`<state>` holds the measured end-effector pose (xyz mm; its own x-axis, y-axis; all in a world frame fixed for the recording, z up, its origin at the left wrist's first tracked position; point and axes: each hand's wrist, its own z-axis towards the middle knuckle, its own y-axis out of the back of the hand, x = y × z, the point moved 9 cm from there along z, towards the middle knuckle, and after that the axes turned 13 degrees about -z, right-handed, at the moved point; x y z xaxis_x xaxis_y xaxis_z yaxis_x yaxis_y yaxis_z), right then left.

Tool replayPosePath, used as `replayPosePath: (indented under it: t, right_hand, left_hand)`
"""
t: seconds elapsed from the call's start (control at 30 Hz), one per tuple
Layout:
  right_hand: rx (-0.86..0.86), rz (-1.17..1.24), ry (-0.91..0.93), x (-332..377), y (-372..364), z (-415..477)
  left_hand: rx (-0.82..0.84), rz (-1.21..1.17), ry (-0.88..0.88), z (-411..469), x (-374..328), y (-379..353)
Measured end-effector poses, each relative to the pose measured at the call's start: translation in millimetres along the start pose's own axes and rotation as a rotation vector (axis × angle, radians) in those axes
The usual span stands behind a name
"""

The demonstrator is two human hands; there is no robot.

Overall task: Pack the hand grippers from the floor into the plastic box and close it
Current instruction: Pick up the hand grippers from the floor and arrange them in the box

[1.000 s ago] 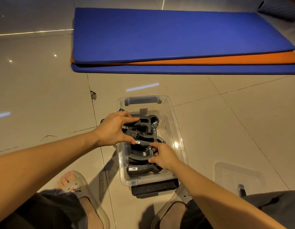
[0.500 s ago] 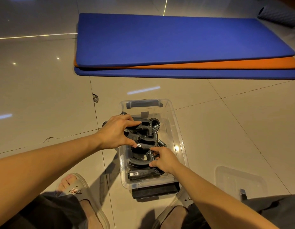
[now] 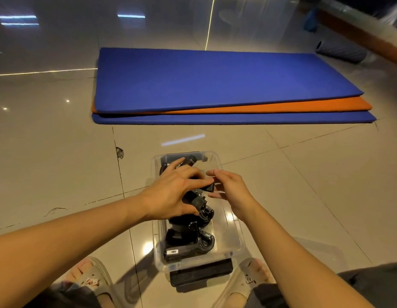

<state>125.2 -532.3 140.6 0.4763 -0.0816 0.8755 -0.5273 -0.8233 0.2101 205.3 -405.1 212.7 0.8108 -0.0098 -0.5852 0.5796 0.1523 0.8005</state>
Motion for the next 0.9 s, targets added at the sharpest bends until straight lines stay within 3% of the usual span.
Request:
replayPosePath:
  t: [0.13, 0.33, 0.7, 0.8, 0.9]
  right_hand:
    - [0.125, 0.153, -0.018, 9.2, -6.6, -0.8]
    - [0.177, 0.205, 0.001, 16.5, -13.3, 5.6]
    - [0.023, 0.217, 0.001, 10.3, -2.0, 14.3]
    - [-0.064, 0.262, -0.005, 7.3, 9.6, 18.2]
    - [-0.098, 0.295, -0.004, 4.3, 16.1, 19.8]
  left_hand:
    - [0.113, 0.071, -0.063, -1.2, -15.7, -2.9]
    - [0.22, 0.173, -0.208, -4.9, -36.5, -10.1]
    - [0.19, 0.224, -0.148, -7.0, -17.2, -11.6]
    - [0.073, 0.143, -0.053, -4.3, 3.6, 12.2]
    - [-0.118, -0.08, 0.258, -5.3, 45.0, 43.5]
